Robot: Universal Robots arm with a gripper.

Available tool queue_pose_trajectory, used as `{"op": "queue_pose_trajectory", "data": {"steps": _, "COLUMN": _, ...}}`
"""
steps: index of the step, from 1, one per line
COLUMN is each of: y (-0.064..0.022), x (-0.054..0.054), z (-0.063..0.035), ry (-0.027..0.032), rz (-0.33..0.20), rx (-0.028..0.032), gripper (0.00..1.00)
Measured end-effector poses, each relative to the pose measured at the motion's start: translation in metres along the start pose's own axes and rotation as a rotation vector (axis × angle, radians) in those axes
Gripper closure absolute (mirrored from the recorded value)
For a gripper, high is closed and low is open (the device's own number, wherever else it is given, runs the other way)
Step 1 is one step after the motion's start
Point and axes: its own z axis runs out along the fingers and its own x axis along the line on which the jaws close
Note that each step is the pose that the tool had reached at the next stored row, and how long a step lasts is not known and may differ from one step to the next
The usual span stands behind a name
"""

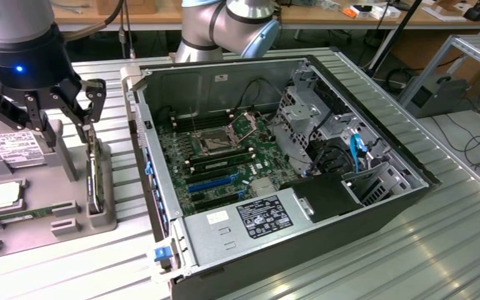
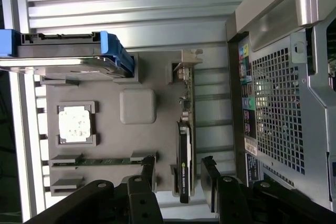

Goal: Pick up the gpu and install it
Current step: 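Pick up the gpu and move the gpu toward the slot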

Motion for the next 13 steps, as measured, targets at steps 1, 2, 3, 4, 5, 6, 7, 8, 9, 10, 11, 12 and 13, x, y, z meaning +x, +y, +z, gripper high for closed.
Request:
{"op": "queue_pose_trajectory", "data": {"steps": 1, "y": 0.0000, "x": 0.0000, "z": 0.0004, "ry": -0.0001, "rz": 0.000, "rx": 0.0000, "gripper": 0.52}}
{"op": "queue_pose_trajectory", "data": {"steps": 2, "y": 0.0000, "x": 0.0000, "z": 0.0007, "ry": 0.0000, "rz": 0.000, "rx": 0.0000, "gripper": 0.52}}
{"op": "queue_pose_trajectory", "data": {"steps": 3, "y": 0.0000, "x": 0.0000, "z": 0.0010, "ry": -0.0001, "rz": 0.000, "rx": -0.0001, "gripper": 0.52}}
{"op": "queue_pose_trajectory", "data": {"steps": 4, "y": 0.0000, "x": 0.0000, "z": 0.0013, "ry": 0.0000, "rz": 0.000, "rx": -0.0001, "gripper": 0.52}}
{"op": "queue_pose_trajectory", "data": {"steps": 5, "y": 0.0000, "x": 0.0000, "z": 0.0016, "ry": -0.0001, "rz": 0.000, "rx": -0.0001, "gripper": 0.52}}
{"op": "queue_pose_trajectory", "data": {"steps": 6, "y": -0.0001, "x": 0.0001, "z": 0.0019, "ry": 0.0000, "rz": 0.000, "rx": 0.0000, "gripper": 0.52}}
{"op": "queue_pose_trajectory", "data": {"steps": 7, "y": -0.0001, "x": 0.0001, "z": 0.0025, "ry": -0.0001, "rz": 0.000, "rx": -0.0001, "gripper": 0.52}}
{"op": "queue_pose_trajectory", "data": {"steps": 8, "y": -0.0001, "x": 0.0001, "z": 0.0028, "ry": 0.0000, "rz": 0.000, "rx": -0.0001, "gripper": 0.52}}
{"op": "queue_pose_trajectory", "data": {"steps": 9, "y": -0.0001, "x": 0.0001, "z": 0.0031, "ry": -0.0001, "rz": 0.000, "rx": -0.0001, "gripper": 0.52}}
{"op": "queue_pose_trajectory", "data": {"steps": 10, "y": -0.0001, "x": 0.0001, "z": 0.0034, "ry": -0.0001, "rz": 0.000, "rx": -0.0001, "gripper": 0.52}}
{"op": "queue_pose_trajectory", "data": {"steps": 11, "y": -0.0001, "x": 0.0001, "z": 0.0036, "ry": -0.0001, "rz": 0.000, "rx": -0.0001, "gripper": 0.52}}
{"op": "queue_pose_trajectory", "data": {"steps": 12, "y": -0.0002, "x": 0.0001, "z": 0.0039, "ry": -0.0001, "rz": 0.000, "rx": -0.0001, "gripper": 0.52}}
{"op": "queue_pose_trajectory", "data": {"steps": 13, "y": -0.0002, "x": 0.0001, "z": 0.0044, "ry": -0.0001, "rz": 0.000, "rx": -0.0001, "gripper": 0.52}}
